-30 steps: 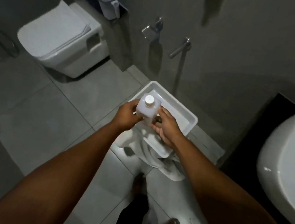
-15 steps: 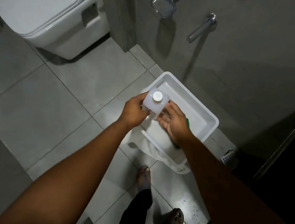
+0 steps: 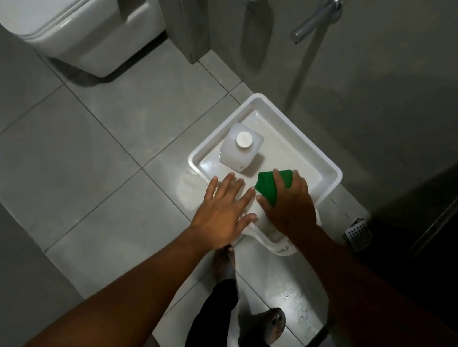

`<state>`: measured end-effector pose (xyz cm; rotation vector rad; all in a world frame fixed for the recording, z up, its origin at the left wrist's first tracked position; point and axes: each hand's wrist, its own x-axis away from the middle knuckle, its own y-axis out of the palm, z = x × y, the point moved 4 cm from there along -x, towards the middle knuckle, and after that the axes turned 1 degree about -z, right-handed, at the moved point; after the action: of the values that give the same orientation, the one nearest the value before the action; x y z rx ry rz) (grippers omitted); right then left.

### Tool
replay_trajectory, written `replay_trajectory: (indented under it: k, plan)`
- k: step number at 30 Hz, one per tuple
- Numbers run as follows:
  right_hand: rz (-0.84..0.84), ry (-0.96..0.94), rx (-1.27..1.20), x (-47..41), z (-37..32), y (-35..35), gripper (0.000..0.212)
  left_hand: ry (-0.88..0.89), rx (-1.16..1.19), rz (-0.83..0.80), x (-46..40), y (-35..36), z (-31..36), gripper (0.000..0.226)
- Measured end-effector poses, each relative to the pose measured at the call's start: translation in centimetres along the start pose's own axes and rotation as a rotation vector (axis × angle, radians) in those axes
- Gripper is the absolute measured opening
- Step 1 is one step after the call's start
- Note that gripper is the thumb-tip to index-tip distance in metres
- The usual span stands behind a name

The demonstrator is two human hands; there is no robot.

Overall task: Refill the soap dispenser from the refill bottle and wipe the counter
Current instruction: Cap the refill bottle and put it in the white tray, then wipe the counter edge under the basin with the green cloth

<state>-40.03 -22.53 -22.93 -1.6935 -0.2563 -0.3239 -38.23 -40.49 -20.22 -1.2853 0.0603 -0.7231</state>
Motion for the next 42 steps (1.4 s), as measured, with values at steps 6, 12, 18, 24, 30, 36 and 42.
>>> replay_trajectory:
  k: [6, 12, 18, 24, 30, 36, 42]
  plan:
    - [-0.033, 0.054, 0.133, -0.5, -0.4, 1.7, 0.075, 0.042, -0.129, -0.047, -0.7, 1.6, -1.1, 0.072]
    - [-0.043, 0.104, -0.269, -0.5, 0.3, -0.8, 0.07, 0.001, -0.068, -0.042, -0.1, -0.6, -0.2, 0.073]
    - [0.156, 0.043, -0.574, 7.1, 1.8, -7.5, 0.067, 0.069, 0.012, 0.087, 1.7, -7.2, 4.4, 0.07]
    - [0.261, 0.12, -0.699, 21.9, 7.2, -9.3, 0.067, 0.329, 0.009, 0.198, 1.9, -13.6, 17.2, 0.068]
    - [0.429, 0.488, -0.881, 39.1, 16.3, -6.1, 0.051, 0.859, -0.038, 0.201, 3.4, -13.0, 37.6, 0.067]
    - [0.686, 0.935, -0.873, 48.6, 25.6, -4.4, 0.05, 1.225, -0.275, 0.033, 2.9, -7.8, 52.5, 0.059]
    - [0.609, 0.984, -0.865, 48.7, 29.1, -3.7, 0.052, 1.252, -0.358, -0.135, 1.9, -4.6, 55.8, 0.053]
